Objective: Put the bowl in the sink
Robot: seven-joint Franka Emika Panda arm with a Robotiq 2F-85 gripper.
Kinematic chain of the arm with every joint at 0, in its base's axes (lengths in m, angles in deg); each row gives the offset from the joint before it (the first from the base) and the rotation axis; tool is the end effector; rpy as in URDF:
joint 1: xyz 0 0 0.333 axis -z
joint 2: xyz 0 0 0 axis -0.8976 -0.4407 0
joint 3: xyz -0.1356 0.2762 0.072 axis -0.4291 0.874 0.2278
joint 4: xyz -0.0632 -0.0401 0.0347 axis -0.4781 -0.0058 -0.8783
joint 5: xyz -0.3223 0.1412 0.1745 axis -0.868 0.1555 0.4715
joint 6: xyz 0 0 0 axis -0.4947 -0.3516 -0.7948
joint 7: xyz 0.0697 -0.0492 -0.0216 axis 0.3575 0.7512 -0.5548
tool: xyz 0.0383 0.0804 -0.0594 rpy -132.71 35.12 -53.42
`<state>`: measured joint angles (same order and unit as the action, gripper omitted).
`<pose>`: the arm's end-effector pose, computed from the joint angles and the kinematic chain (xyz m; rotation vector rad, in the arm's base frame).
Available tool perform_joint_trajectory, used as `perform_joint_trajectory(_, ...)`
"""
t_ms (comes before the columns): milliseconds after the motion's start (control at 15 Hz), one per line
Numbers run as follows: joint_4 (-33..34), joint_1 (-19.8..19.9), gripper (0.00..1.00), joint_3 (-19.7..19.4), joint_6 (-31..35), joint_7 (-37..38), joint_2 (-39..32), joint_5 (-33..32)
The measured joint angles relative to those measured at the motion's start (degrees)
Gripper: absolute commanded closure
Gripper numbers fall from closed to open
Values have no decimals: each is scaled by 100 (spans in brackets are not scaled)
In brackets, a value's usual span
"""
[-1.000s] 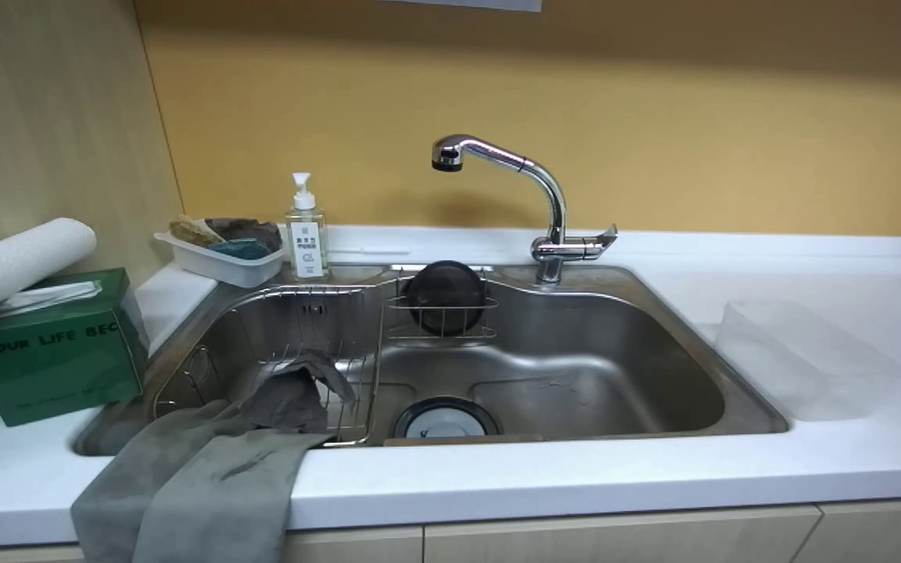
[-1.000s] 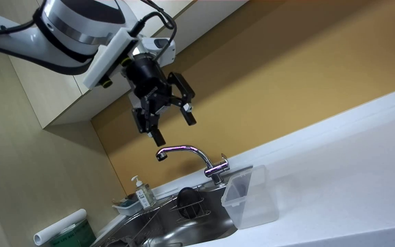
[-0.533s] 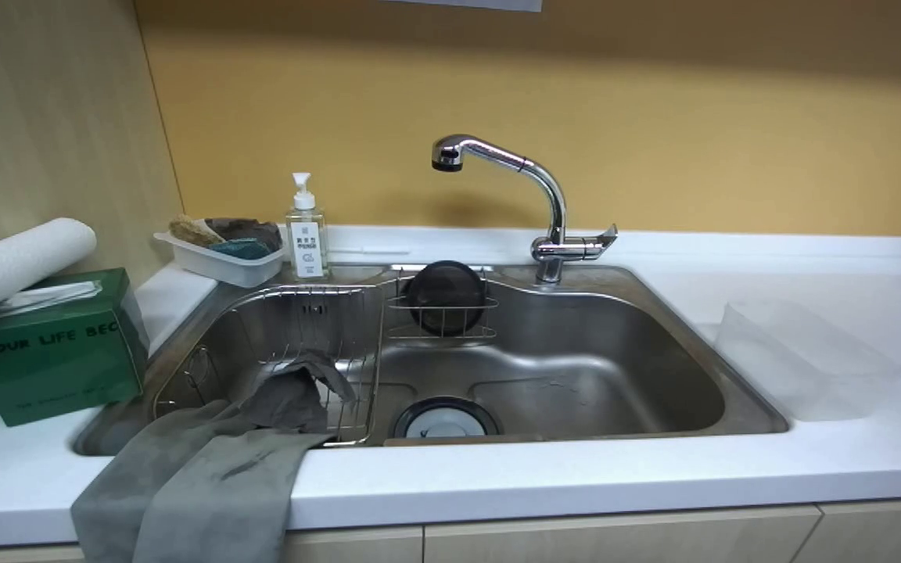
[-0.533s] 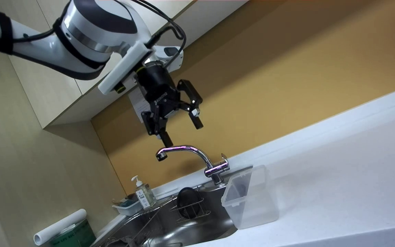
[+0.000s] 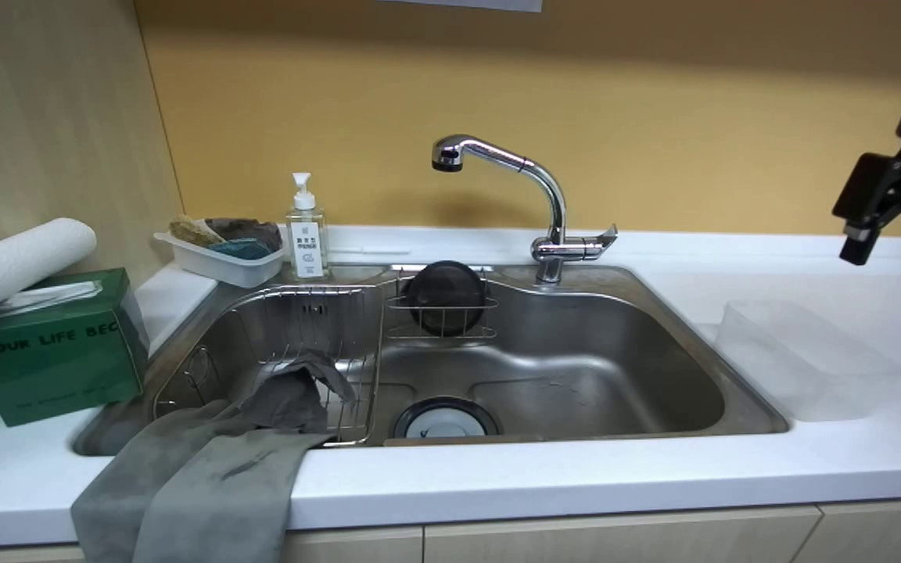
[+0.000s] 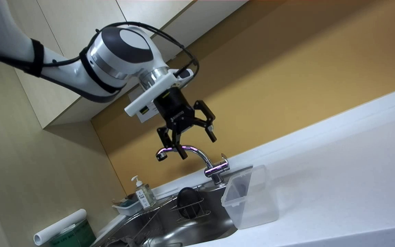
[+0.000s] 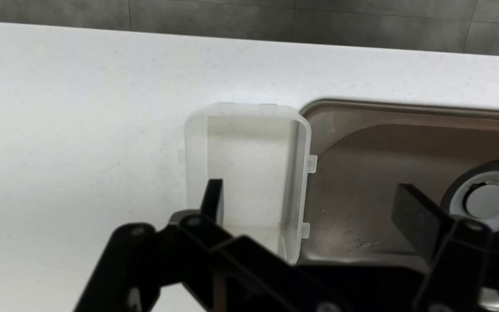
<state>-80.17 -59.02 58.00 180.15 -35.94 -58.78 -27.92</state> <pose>0.4483 -0.0988 0.4746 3.0508 0.0429 0.0582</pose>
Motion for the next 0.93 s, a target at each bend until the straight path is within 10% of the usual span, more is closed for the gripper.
perform_joint_trajectory(933,-3,-120,0,117,917,-208,-951,-14)
